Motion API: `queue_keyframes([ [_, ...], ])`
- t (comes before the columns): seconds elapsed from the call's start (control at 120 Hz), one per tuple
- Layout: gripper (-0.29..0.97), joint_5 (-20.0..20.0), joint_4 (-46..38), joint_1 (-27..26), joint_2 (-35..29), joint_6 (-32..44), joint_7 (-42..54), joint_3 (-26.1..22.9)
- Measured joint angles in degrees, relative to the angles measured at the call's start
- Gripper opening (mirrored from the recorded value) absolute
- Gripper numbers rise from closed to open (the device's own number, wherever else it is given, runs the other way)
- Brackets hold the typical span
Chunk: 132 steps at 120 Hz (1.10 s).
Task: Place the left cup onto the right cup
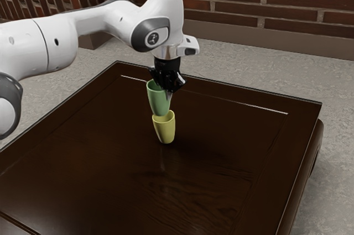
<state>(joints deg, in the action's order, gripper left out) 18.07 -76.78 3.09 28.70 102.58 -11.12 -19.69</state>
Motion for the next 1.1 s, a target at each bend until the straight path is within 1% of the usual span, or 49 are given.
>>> queue_keyframes([
  [0.242, -0.1, 1.3, 2.2, 0.1, 1.9, 0.1, -0.8, 0.0],
  [0.575, -0.11, 1.6, 3.2, 0.1, 5.5, 0.3, -1.2, 0.1],
  [0.742, 0.26, 1.3, 4.1, 0.1, 6.2, 0.1, -1.0, 0.3],
  [0.825, 0.4, 1.2, 4.2, 0.1, 6.2, 0.0, -0.9, 0.4],
  [0.917, 0.5, 1.0, 3.9, 0.1, 4.6, 0.0, -0.8, 0.4],
  [1.075, 0.59, -0.6, 1.1, -0.1, -4.6, -1.9, -0.8, 0.7],
  [1.1, 0.6, -1.4, 0.8, -0.2, -6.2, -2.7, -0.8, 1.4],
])
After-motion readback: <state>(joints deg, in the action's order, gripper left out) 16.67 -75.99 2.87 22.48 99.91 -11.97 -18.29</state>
